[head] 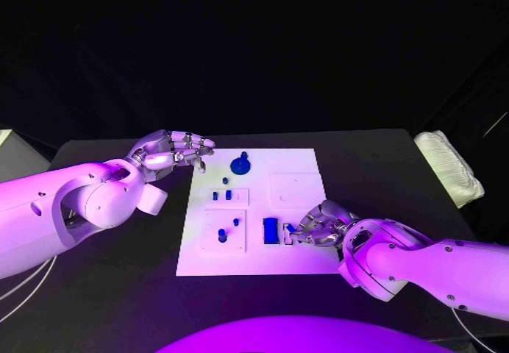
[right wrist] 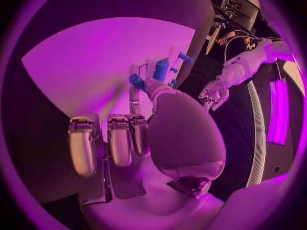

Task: Assemble the parts on the task board

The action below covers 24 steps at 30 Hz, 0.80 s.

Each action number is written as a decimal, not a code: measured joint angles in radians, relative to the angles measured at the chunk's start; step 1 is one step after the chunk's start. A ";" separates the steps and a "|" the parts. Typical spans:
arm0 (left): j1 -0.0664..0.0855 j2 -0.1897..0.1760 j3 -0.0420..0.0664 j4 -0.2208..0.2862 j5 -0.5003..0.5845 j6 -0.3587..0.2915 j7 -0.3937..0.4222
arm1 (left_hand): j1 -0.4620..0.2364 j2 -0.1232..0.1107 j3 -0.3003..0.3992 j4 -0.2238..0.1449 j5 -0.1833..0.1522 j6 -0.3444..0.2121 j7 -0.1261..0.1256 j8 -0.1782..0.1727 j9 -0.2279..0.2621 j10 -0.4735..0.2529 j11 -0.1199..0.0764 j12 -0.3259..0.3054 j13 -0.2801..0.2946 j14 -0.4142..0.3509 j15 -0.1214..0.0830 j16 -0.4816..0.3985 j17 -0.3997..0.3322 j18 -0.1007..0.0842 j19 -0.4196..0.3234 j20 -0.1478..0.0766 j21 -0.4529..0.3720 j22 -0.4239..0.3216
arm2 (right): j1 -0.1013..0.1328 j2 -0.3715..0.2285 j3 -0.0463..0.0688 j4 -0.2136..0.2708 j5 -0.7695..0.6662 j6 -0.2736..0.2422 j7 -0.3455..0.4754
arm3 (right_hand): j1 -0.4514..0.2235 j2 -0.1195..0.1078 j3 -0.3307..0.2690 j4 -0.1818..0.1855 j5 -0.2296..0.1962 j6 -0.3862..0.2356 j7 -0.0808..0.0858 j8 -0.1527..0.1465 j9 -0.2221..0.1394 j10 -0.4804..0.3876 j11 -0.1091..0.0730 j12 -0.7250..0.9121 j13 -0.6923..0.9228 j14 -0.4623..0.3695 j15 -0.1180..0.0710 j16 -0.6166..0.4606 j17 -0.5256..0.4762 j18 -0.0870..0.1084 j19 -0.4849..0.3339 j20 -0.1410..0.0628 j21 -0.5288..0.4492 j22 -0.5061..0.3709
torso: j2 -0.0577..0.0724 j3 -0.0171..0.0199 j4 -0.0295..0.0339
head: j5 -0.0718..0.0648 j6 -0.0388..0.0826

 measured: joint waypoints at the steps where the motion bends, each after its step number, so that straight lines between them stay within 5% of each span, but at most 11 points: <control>1: 0.000 0.000 0.000 0.000 0.000 0.000 0.000 | 0.000 0.000 0.000 0.000 0.000 0.000 0.000 0.000 0.000 0.000 0.000 0.000 0.000 0.000 0.000 0.000 0.000 0.000 0.000 0.000 0.000 0.000 | 0.000 0.001 0.000 -0.001 0.002 0.000 0.000 | -0.006 0.000 0.001 0.001 0.000 0.000 0.000 0.000 0.000 0.000 0.000 0.000 0.000 0.000 0.000 0.000 0.000 0.000 0.000 0.000 0.000 0.000 | 0.000 0.0000 0.0000 | 0.000 0.000; 24: 0.000 -0.001 0.000 0.000 0.000 0.001 -0.003 | 0.000 0.000 0.000 0.000 0.000 0.000 0.000 0.005 0.000 0.000 0.000 0.000 -0.001 0.000 0.000 0.000 0.001 0.000 0.000 0.000 -0.005 -0.001 | -0.005 0.036 0.000 -0.035 0.064 -0.028 0.025 | -0.087 -0.005 0.011 0.017 0.000 0.006 -0.006 0.013 0.006 0.000 0.000 0.009 0.000 0.000 0.000 0.000 0.000 0.000 0.000 0.000 0.000 0.000 | 0.000 -0.0007 0.0005 | 0.004 -0.006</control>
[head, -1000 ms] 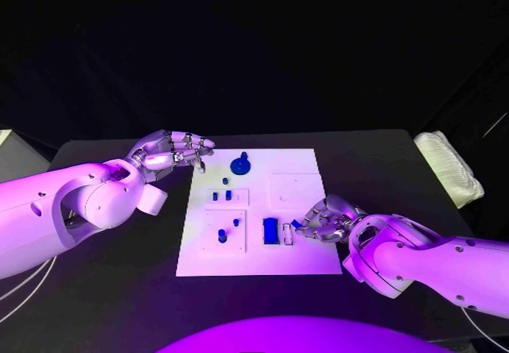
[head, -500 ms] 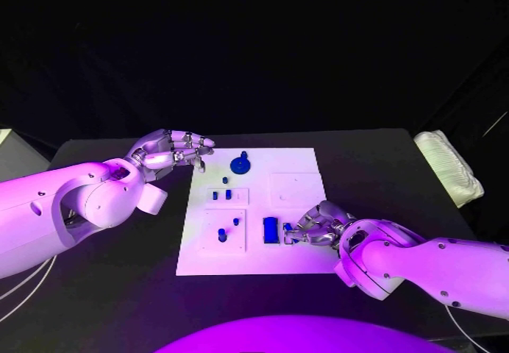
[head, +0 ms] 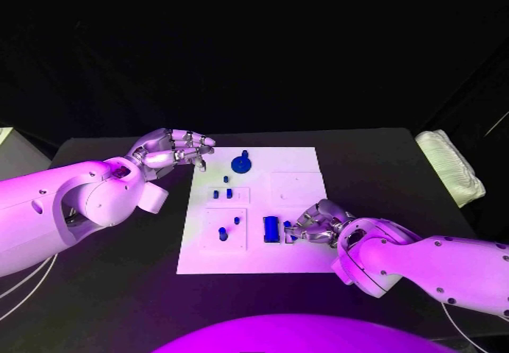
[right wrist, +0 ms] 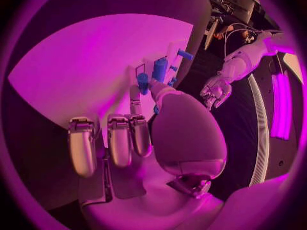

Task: Assemble the parts on the task board

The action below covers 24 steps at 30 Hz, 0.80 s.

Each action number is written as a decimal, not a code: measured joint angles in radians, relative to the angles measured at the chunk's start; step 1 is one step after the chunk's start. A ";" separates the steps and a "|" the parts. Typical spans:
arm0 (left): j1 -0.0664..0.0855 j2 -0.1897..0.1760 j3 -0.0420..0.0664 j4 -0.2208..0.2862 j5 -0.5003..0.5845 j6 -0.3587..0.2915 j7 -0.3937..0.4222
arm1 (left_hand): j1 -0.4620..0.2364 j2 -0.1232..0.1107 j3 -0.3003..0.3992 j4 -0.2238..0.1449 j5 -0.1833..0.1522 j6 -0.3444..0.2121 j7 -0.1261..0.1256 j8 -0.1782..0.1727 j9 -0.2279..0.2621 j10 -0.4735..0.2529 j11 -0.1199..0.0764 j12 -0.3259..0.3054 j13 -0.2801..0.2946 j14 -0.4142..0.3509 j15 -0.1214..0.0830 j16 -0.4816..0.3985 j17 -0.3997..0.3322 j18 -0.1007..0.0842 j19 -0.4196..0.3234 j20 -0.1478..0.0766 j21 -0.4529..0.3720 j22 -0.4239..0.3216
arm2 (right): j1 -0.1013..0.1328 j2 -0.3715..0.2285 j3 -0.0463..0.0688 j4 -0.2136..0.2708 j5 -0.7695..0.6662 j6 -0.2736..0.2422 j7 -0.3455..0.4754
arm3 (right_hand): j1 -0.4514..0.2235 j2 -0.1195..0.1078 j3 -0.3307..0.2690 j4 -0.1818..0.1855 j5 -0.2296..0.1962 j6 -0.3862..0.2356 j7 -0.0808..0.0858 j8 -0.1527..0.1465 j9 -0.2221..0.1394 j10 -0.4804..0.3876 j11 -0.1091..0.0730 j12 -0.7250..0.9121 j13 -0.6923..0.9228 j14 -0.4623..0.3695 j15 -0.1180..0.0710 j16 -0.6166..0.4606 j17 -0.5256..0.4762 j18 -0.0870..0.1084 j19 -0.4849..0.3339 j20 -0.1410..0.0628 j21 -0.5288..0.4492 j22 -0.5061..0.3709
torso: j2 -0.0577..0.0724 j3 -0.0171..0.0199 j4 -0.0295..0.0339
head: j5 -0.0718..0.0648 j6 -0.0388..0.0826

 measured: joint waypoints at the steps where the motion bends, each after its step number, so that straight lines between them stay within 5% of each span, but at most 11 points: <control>1: 0.000 0.000 0.000 0.000 0.000 0.000 0.000 | 0.000 0.000 0.000 0.000 0.000 0.000 0.000 0.000 0.000 0.000 0.000 0.000 0.000 0.000 0.000 0.000 0.000 0.000 0.000 0.000 0.000 0.000 | 0.000 0.000 0.000 -0.001 0.000 0.001 0.000 | -0.003 0.000 0.000 0.000 0.000 0.000 0.000 0.000 0.000 0.000 0.000 0.000 0.000 0.000 0.000 0.000 0.000 0.000 0.000 0.000 0.000 0.000 | 0.000 0.0000 -0.0001 | 0.000 0.000; 11: 0.000 0.000 0.000 0.001 0.000 0.001 -0.003 | 0.000 0.000 0.000 0.000 0.000 0.000 0.000 0.000 0.000 0.000 0.000 0.000 0.000 0.000 0.000 0.000 0.000 0.000 0.000 0.000 0.000 0.000 | 0.000 0.002 0.000 -0.005 -0.003 0.009 -0.003 | -0.027 -0.001 0.000 0.000 0.000 0.000 0.000 0.004 0.003 0.000 0.000 0.000 0.000 0.000 0.000 0.000 0.000 0.000 0.000 0.000 0.000 0.000 | -0.001 0.0001 -0.0009 | -0.001 -0.003; 24: 0.000 -0.001 0.000 0.001 0.000 0.002 -0.005 | 0.000 0.000 0.000 0.000 0.000 0.000 0.000 0.000 0.000 0.000 0.000 0.000 0.000 0.000 0.000 0.000 0.000 0.000 0.000 0.000 0.000 0.000 | 0.000 0.002 0.001 -0.002 -0.009 0.023 -0.002 | -0.086 -0.029 -0.028 0.008 0.000 0.000 0.000 0.012 0.008 0.000 0.000 0.000 0.000 0.000 0.000 0.000 0.000 0.000 0.000 0.000 0.000 0.000 | -0.001 0.0002 -0.0011 | -0.002 -0.005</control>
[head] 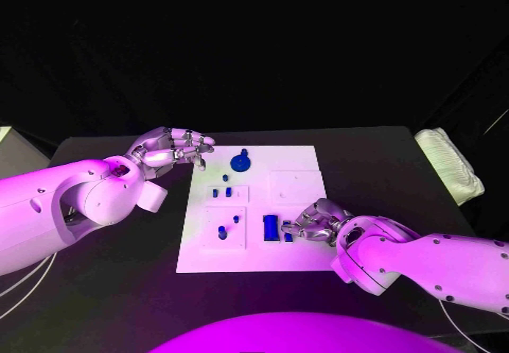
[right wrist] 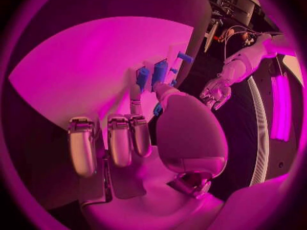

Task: Assemble the parts on the task board

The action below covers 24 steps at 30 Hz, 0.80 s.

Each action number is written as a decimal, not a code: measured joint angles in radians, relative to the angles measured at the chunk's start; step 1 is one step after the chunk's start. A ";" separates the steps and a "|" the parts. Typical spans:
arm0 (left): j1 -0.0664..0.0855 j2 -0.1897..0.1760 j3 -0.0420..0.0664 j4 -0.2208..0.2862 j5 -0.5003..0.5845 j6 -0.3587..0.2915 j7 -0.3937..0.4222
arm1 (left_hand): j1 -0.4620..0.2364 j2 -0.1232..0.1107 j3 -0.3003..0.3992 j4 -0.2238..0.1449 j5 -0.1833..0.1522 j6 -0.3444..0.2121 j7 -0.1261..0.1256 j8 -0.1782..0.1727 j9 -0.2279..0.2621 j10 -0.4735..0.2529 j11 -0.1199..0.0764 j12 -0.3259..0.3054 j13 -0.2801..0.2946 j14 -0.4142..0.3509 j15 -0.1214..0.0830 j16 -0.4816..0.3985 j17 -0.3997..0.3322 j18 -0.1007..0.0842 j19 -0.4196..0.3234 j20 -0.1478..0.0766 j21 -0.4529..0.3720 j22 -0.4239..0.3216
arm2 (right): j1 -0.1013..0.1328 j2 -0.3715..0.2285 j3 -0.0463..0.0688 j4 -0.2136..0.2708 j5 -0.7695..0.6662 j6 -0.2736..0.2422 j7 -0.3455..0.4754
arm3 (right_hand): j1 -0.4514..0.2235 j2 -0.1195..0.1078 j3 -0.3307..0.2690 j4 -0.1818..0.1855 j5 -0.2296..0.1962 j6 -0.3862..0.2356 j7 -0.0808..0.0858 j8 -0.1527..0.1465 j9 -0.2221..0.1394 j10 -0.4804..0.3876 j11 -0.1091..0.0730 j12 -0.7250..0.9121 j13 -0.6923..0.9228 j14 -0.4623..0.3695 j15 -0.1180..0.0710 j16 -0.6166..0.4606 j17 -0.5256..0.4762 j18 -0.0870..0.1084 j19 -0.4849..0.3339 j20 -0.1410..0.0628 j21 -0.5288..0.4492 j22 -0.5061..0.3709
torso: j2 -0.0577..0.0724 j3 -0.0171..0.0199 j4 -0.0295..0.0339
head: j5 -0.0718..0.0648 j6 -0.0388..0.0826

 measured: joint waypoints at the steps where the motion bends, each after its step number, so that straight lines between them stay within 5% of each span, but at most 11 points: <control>1: 0.000 0.000 0.000 0.000 0.000 0.000 0.000 | 0.000 0.000 0.000 0.000 0.000 0.000 0.000 0.000 0.000 0.000 0.000 0.000 0.000 0.000 0.000 0.000 0.000 0.000 0.000 0.000 0.000 0.000 | 0.000 0.000 0.000 0.000 0.000 0.001 0.000 | 0.000 0.000 0.000 0.000 0.000 0.000 0.000 0.000 0.000 0.000 0.000 0.000 0.000 0.000 0.000 0.000 0.000 0.000 0.000 0.000 0.000 0.000 | 0.000 0.0001 0.0000 | 0.000 0.000; 10: 0.000 0.000 0.000 -0.001 0.000 0.003 -0.001 | 0.000 0.000 0.000 0.000 0.000 0.000 0.000 0.000 -0.001 -0.004 -0.004 0.000 -0.001 0.000 0.000 0.000 0.001 0.000 0.000 0.000 0.000 -0.001 | 0.000 -0.005 0.000 0.001 -0.006 0.012 0.004 | 0.002 -0.001 -0.005 -0.011 0.000 0.000 0.000 0.000 -0.001 0.000 0.000 0.000 0.000 0.000 0.000 0.000 0.000 0.000 0.000 0.000 0.000 0.000 | 0.000 0.0000 0.0004 | 0.002 0.000; 17: 0.000 0.000 0.000 -0.003 0.000 0.005 -0.002 | 0.000 0.000 0.000 0.000 0.000 0.000 0.000 0.000 -0.001 -0.004 -0.004 0.000 -0.001 0.000 0.000 0.000 0.001 0.000 0.000 0.000 0.000 -0.001 | 0.000 -0.019 -0.001 -0.004 -0.031 0.038 0.007 | 0.098 -0.020 0.010 -0.065 0.000 0.000 0.000 0.003 0.000 0.000 0.000 0.000 0.000 0.000 0.000 0.000 0.000 0.000 0.000 0.000 0.000 0.001 | 0.000 0.0000 0.0003 | 0.004 0.001; 24: 0.000 0.002 0.000 -0.005 0.000 0.006 -0.003 | 0.000 0.000 0.000 0.000 0.000 0.000 0.000 0.000 -0.001 -0.004 -0.004 0.000 -0.001 0.000 0.000 0.000 0.001 0.000 0.000 0.000 0.000 -0.001 | 0.001 -0.013 0.001 -0.013 -0.064 0.061 0.014 | 0.115 -0.031 0.006 -0.075 0.000 0.000 0.000 0.003 0.000 0.000 0.000 0.000 0.000 0.000 0.000 0.000 0.000 0.000 0.000 0.000 0.000 0.001 | 0.000 0.0000 0.0000 | 0.003 0.000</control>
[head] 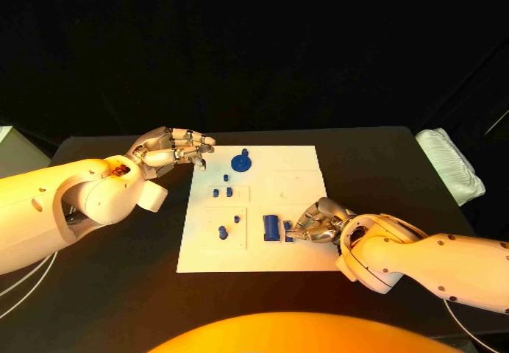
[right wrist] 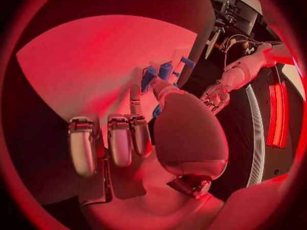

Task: Assemble the parts on the task board

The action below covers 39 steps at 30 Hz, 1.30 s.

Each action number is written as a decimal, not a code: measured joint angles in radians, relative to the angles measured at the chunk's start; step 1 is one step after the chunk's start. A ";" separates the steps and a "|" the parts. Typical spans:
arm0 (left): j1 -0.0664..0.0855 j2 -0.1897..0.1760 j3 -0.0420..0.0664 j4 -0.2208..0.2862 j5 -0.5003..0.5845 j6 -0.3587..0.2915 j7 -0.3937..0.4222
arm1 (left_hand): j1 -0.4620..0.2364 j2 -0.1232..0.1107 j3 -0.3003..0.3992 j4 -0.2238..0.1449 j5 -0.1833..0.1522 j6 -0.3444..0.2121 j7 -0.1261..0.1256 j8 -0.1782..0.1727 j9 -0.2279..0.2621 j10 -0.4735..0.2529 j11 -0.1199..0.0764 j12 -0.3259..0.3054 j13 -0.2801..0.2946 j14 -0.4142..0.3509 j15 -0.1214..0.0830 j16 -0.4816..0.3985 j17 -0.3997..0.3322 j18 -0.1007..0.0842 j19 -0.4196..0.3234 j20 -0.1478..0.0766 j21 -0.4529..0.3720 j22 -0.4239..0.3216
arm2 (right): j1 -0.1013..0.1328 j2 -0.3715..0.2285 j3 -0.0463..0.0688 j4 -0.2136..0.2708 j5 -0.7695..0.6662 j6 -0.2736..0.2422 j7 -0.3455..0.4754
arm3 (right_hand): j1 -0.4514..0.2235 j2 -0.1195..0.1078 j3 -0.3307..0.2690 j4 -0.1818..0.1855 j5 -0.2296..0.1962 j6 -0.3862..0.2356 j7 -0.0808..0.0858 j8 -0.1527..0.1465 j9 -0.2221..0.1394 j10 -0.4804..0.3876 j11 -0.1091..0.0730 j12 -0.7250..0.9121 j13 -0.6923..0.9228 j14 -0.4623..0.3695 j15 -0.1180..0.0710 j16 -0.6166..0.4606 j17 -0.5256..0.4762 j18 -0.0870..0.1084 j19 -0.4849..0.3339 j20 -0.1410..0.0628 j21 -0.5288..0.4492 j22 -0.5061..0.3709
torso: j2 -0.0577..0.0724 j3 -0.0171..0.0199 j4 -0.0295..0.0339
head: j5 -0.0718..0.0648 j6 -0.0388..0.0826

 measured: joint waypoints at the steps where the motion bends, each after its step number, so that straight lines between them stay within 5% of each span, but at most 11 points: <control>1: 0.000 0.000 0.000 0.000 0.000 0.000 0.000 | 0.000 0.000 0.000 0.000 0.000 0.000 0.000 0.000 0.000 0.000 0.000 0.000 0.000 0.000 0.000 0.000 0.000 0.000 0.000 0.000 0.000 0.000 | 0.000 0.002 0.000 -0.002 -0.004 0.002 0.001 | 0.000 0.000 0.000 0.000 0.000 0.000 0.000 0.000 0.000 0.000 0.000 0.000 0.000 0.000 0.000 0.000 0.000 0.000 0.000 0.000 0.000 0.000 | 0.000 0.0001 0.0000 | 0.000 0.000; 26: 0.000 0.001 0.000 -0.001 0.000 0.000 -0.001 | 0.000 0.000 0.000 0.000 0.000 0.000 0.000 0.000 0.000 0.000 0.000 0.000 0.000 0.000 0.000 0.000 0.000 0.000 0.000 0.000 0.000 0.000 | -0.002 0.024 0.001 -0.045 -0.069 0.012 0.025 | 0.003 0.019 -0.005 0.002 -0.009 0.000 0.000 0.004 -0.002 0.000 0.000 0.000 0.001 0.000 0.000 0.000 0.000 0.000 0.000 0.000 0.000 0.000 | 0.000 -0.0001 0.0005 | -0.002 -0.005; 33: 0.000 0.003 0.000 -0.003 0.000 0.000 -0.002 | 0.000 0.000 0.003 0.003 0.000 0.000 0.000 0.000 0.000 0.000 0.000 0.000 -0.001 0.000 0.000 0.000 0.000 0.000 0.004 -0.004 0.000 0.000 | -0.002 0.027 0.000 -0.063 -0.065 0.015 0.045 | -0.012 0.010 -0.066 0.038 -0.009 0.000 0.000 0.011 -0.001 0.000 0.000 0.000 0.001 0.000 0.000 0.000 0.000 0.000 0.000 0.000 0.000 0.000 | -0.001 0.0001 0.0000 | -0.001 -0.004; 39: 0.000 0.004 0.000 -0.005 0.000 0.000 -0.002 | 0.000 0.000 0.003 0.003 0.000 0.000 0.000 0.000 0.000 0.000 0.000 0.000 -0.001 0.000 0.000 0.000 0.001 0.000 0.004 -0.004 0.000 0.000 | -0.003 0.026 -0.001 -0.068 -0.050 0.015 0.064 | -0.036 0.025 -0.131 0.070 -0.008 0.000 0.000 0.018 0.002 0.000 0.000 0.000 0.001 0.000 0.000 0.000 0.000 0.000 0.000 0.000 0.000 0.000 | -0.001 0.0004 -0.0006 | -0.003 -0.002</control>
